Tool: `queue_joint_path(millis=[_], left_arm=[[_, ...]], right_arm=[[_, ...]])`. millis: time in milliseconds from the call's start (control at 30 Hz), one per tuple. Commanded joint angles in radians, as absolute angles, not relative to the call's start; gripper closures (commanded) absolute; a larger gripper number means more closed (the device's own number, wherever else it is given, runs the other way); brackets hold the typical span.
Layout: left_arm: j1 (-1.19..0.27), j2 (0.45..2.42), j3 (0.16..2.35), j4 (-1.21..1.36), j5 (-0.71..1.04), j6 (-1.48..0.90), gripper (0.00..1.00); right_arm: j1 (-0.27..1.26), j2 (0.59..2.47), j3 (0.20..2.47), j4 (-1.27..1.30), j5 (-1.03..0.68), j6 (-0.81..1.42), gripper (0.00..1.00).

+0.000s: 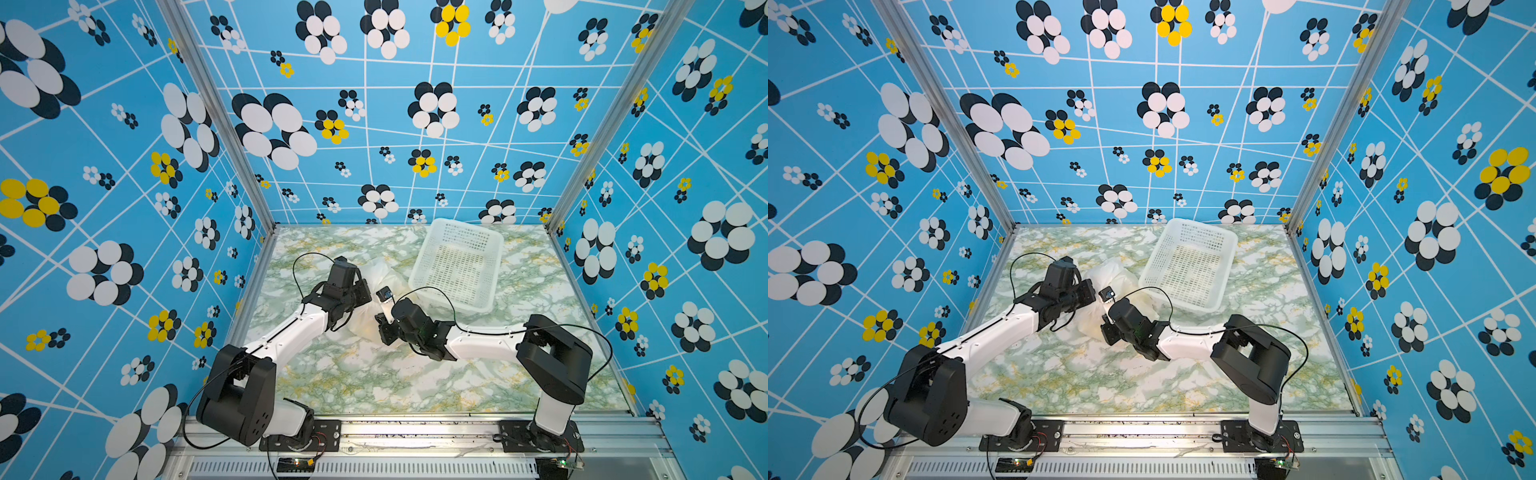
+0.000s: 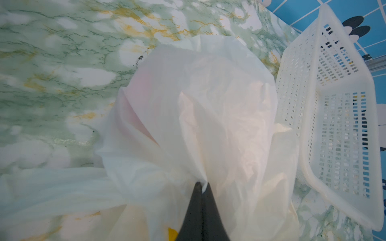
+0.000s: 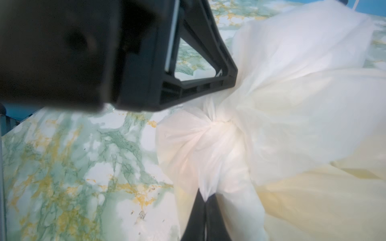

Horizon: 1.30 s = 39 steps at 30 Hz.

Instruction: Untie the knot of the plastic bag and take out the fruit

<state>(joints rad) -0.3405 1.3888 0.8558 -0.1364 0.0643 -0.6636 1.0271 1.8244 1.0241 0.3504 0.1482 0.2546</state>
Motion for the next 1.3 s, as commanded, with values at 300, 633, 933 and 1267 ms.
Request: queue_joint_path(millis=[300, 633, 933, 1267], left_arm=[[-0.101, 1.121, 0.751, -0.185, 0.093, -0.667, 1.0], [0.003, 0.995, 0.657, -0.171, 0.106, -0.693, 1.0], [0.043, 0.958, 0.625, -0.154, 0.118, -0.691, 1.0], [0.052, 0.964, 0.612, -0.116, 0.173, -0.685, 1.0]], right_arm=[[1.03, 1.697, 0.849, 0.444, 0.341, 0.198, 1.0], [0.97, 1.639, 0.724, 0.537, 0.428, 0.201, 1.0], [0.933, 1.594, 0.608, 0.694, 0.433, 0.243, 1.0], [0.94, 1.514, 0.62, 0.665, 0.33, 0.172, 0.4]])
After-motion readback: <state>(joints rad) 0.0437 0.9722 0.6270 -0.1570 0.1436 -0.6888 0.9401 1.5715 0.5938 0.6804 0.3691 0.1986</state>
